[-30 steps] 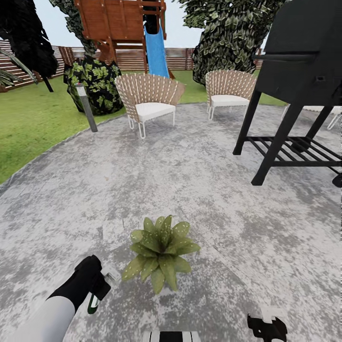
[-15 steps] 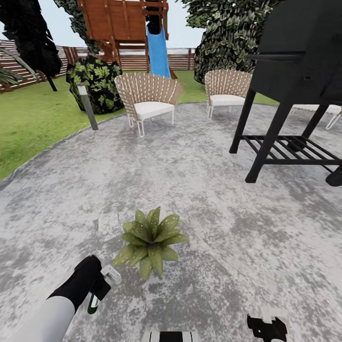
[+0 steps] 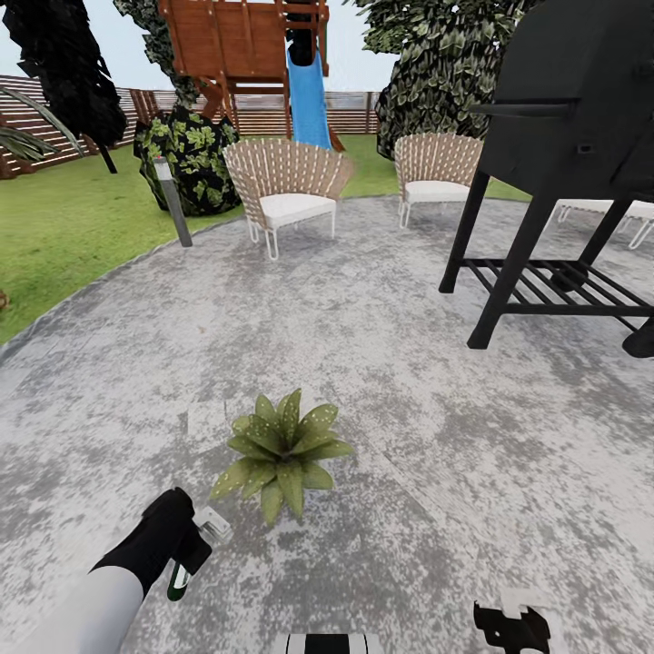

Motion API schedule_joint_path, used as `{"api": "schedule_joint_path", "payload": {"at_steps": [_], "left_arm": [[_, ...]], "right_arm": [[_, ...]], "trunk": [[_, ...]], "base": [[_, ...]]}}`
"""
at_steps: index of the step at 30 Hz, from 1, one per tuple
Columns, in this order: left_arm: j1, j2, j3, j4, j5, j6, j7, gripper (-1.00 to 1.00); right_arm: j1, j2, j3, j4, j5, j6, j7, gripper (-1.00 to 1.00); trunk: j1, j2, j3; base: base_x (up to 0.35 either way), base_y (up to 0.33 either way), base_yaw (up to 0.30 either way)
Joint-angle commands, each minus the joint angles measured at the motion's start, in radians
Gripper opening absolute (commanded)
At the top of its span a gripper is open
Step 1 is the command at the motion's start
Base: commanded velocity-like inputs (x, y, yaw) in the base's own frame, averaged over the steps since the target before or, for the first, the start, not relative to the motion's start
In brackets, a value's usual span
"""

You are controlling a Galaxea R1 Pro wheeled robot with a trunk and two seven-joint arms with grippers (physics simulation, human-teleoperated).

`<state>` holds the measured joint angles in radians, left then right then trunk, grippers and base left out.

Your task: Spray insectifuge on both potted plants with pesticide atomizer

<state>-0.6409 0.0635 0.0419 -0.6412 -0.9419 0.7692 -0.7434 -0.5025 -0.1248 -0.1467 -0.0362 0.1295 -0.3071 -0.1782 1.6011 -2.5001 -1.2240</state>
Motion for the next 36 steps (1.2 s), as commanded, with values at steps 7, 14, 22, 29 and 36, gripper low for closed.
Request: {"api": "schedule_joint_path", "payload": {"at_steps": [7, 14, 22, 29, 36], "left_arm": [[-0.017, 0.008, -0.003, 0.012, 0.004, 0.026, -0.166, -1.00], [-0.079, -0.025, -0.005, 0.005, -0.180, 0.106, -0.362, -1.00], [-0.189, -0.034, -0.145, 0.000, -0.266, 0.176, -0.578, -1.00], [-0.216, -0.033, -0.170, -0.002, -0.314, 0.192, -0.657, -1.00], [-0.218, -0.033, -0.171, -0.004, -0.315, 0.194, -0.659, -1.00]], "right_arm": [[-0.001, 0.005, -0.008, 0.001, 0.010, -0.003, -0.003, 1.00], [-0.001, 0.003, -0.008, 0.002, 0.011, -0.003, -0.001, 1.00], [0.014, 0.002, -0.007, 0.008, 0.012, -0.003, -0.001, 1.00], [0.015, 0.005, -0.008, 0.004, 0.010, -0.003, -0.001, 1.00], [0.015, 0.005, -0.008, 0.004, 0.010, -0.003, -0.001, 1.00]], "trunk": [[0.000, 0.000, -0.001], [0.000, 0.000, -0.001], [0.000, 0.000, -0.001], [0.000, 0.000, -0.001], [0.000, 0.000, 0.001]], "base": [[0.000, 0.000, 0.000], [0.000, 0.000, 0.000], [0.000, 0.000, 0.000], [0.010, -0.025, -0.002], [0.074, -0.249, -0.066]]}}
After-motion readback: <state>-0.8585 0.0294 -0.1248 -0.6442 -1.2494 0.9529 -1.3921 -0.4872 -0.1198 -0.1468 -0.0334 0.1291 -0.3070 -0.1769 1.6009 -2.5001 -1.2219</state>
